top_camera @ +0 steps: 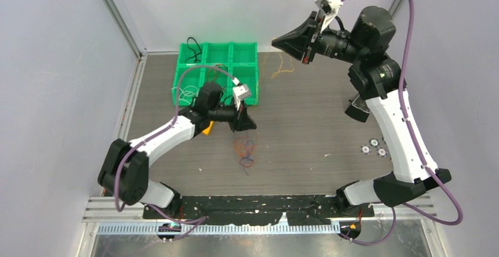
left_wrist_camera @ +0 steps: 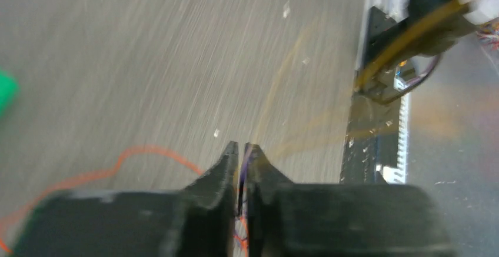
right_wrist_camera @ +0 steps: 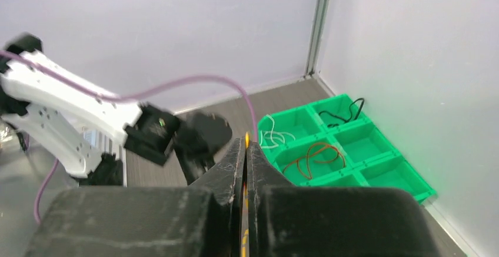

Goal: Untangle the cables

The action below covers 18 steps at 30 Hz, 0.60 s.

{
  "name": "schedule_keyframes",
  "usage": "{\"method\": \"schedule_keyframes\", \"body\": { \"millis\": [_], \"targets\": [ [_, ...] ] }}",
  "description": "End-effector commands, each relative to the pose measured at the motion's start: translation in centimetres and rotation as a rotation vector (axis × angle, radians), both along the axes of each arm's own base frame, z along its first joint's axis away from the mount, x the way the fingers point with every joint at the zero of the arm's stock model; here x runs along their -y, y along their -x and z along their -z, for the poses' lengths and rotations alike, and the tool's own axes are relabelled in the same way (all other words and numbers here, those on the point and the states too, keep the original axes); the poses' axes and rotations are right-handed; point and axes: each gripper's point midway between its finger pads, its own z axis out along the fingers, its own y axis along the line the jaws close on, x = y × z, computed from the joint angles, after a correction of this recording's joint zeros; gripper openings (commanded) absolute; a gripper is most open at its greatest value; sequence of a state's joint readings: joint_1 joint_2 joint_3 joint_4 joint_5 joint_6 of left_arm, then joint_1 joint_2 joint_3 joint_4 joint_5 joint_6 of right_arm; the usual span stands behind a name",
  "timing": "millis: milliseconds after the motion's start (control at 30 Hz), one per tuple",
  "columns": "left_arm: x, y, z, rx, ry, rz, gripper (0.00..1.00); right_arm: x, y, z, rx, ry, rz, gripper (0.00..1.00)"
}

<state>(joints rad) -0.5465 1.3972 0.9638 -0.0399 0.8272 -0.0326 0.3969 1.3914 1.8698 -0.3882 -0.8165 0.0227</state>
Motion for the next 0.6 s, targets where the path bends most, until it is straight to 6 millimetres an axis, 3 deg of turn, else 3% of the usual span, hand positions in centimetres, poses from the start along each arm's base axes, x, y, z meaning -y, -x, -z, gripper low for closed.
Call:
{"method": "schedule_keyframes", "body": {
  "millis": [0, 67, 100, 133, 167, 200, 300, 400, 567],
  "targets": [
    [-1.9, -2.1, 3.2, -0.055, 0.014, -0.144, 0.02, 2.5, 1.8, -7.0, 0.103, -0.161, 0.069, 0.05],
    [-2.7, -1.4, 3.9, -0.04, -0.002, -0.139, 0.04, 3.3, 1.4, -7.1, 0.09, -0.175, 0.099, 0.05],
    [-3.1, -0.9, 3.9, -0.029, -0.012, -0.13, 0.17, 3.7, 1.2, -7.0, 0.087, -0.176, 0.113, 0.05],
    [-3.4, -0.5, 3.9, -0.016, -0.023, -0.123, 0.47, 3.8, 0.8, -6.3, 0.071, -0.168, 0.121, 0.05],
    [-3.7, -0.1, 3.5, 0.005, -0.031, -0.115, 0.62, 4.0, 0.8, -6.0, 0.069, -0.164, 0.129, 0.05],
    [-4.1, 0.2, 2.9, 0.021, -0.033, -0.114, 0.69, 3.9, 0.4, -4.8, 0.048, -0.144, 0.127, 0.05],
    [-5.5, 0.9, -0.4, 0.137, -0.021, -0.123, 0.78, 3.8, 0.4, -2.2, 0.031, -0.093, 0.112, 0.06],
    [-7.4, 0.5, -5.8, 0.284, 0.014, -0.2, 0.84, 3.5, -0.2, 1.3, -0.027, -0.042, 0.101, 0.05],
    [-8.3, 1.2, -15.6, 0.507, 0.081, -0.212, 0.86, 3.1, -0.1, 4.1, -0.072, -0.019, 0.063, 0.05]
  ]
}}
